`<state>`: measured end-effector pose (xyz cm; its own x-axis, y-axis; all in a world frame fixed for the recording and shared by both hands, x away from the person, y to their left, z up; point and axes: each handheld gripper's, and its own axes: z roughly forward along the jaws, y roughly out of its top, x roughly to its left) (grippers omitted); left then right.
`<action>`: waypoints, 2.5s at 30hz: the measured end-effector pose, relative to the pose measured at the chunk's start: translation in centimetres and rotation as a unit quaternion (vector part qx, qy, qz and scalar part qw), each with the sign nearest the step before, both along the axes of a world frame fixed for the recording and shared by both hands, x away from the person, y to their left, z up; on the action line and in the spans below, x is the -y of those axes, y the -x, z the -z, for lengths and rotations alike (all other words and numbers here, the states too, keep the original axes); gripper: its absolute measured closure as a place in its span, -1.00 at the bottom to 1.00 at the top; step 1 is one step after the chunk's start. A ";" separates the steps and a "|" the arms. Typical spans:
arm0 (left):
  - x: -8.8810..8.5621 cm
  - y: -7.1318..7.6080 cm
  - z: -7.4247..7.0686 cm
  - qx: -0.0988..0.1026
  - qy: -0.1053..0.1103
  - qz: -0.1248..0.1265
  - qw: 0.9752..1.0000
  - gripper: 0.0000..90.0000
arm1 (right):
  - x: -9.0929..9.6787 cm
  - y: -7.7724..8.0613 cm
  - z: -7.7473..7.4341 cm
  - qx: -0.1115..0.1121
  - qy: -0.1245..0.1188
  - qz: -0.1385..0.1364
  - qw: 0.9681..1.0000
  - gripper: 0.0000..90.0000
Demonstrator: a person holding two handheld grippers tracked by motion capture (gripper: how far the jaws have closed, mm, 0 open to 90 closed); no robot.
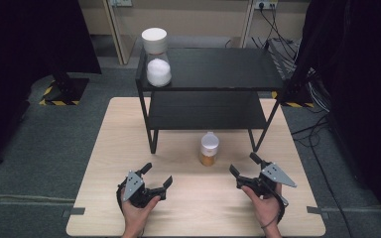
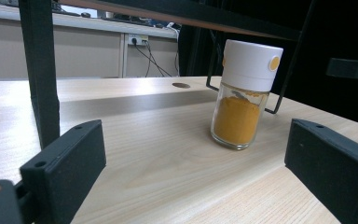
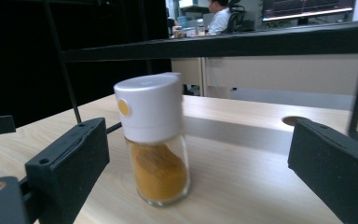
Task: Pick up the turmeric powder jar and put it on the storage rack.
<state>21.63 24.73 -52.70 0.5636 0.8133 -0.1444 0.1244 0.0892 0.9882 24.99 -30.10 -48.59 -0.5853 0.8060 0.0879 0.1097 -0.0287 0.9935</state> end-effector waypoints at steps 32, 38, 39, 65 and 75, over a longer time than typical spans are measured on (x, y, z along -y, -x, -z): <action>-0.1 0.0 0.0 0.001 0.002 0.001 1.000 -0.91 | -11.8 -3.4 -0.4 -0.015 0.049 0.066 0.997 -0.73; -0.1 0.0 0.0 0.000 0.002 0.002 1.000 -0.91 | -12.5 -3.3 0.0 -0.013 0.058 0.083 0.995 -0.56; -0.1 0.0 0.0 0.000 0.002 0.001 1.000 -0.91 | -12.6 -3.3 0.0 -0.013 0.057 0.085 0.995 -0.54; -0.4 -0.1 0.1 -0.002 0.006 0.000 1.000 -0.90 | -11.8 -3.6 0.8 -0.002 0.045 0.075 0.996 -0.32; -0.3 -0.1 0.1 -0.001 0.005 0.000 1.000 -0.90 | -9.8 -3.1 0.9 0.018 0.041 0.044 0.998 -0.32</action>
